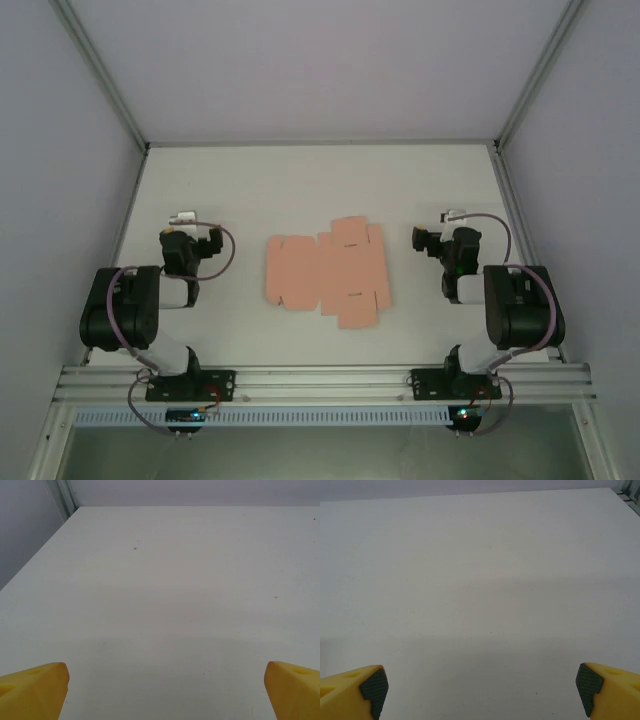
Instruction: Assemble paper box
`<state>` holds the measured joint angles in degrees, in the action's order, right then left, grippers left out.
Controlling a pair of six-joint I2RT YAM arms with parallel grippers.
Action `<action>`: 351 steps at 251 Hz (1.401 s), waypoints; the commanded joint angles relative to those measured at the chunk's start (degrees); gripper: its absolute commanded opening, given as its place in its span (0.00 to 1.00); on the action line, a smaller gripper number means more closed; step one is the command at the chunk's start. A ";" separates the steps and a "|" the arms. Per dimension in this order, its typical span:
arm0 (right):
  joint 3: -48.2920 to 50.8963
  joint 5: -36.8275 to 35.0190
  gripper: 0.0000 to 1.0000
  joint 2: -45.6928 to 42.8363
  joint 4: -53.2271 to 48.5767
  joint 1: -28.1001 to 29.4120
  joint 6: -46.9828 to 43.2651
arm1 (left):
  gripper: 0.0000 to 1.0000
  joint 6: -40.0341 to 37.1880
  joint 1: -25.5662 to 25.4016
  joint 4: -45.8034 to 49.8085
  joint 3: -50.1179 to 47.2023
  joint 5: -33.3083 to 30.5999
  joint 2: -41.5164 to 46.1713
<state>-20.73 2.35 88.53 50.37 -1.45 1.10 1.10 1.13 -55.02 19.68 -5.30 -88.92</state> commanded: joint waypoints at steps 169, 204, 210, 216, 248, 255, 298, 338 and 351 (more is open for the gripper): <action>-0.89 1.26 0.99 0.41 -0.62 0.03 0.90 | 0.99 0.53 0.22 0.18 0.66 1.13 0.60; -0.72 1.49 0.99 0.33 -0.29 -0.04 0.94 | 0.99 0.55 0.28 0.18 0.64 1.10 0.66; -0.67 1.48 0.99 0.33 -0.27 -0.04 0.98 | 0.99 0.57 0.26 0.19 0.62 1.14 0.66; -0.71 1.43 0.99 0.33 -0.26 -0.04 1.00 | 0.99 0.56 0.23 0.18 0.66 1.13 0.68; -0.73 1.34 0.99 0.35 -0.16 -0.06 1.04 | 0.99 0.54 0.20 0.09 0.54 1.15 0.70; -0.64 1.39 0.99 0.33 -0.18 -0.04 1.05 | 0.99 0.53 0.26 0.09 0.53 1.17 0.66; -0.77 0.35 0.99 -0.96 -1.15 -0.05 1.42 | 0.99 0.59 0.28 3.87 2.14 1.22 2.53; -7.98 -6.95 0.99 -11.71 -21.96 1.42 1.06 | 0.99 3.00 0.19 21.29 7.37 -1.13 12.41; -13.23 -8.17 0.99 -14.48 -33.57 1.83 4.53 | 0.99 5.95 0.12 28.93 10.22 -0.32 14.77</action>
<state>-23.77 -0.71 81.25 37.85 -0.71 1.54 2.11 1.13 -41.54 23.40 -5.39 -80.53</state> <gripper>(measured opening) 0.993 0.993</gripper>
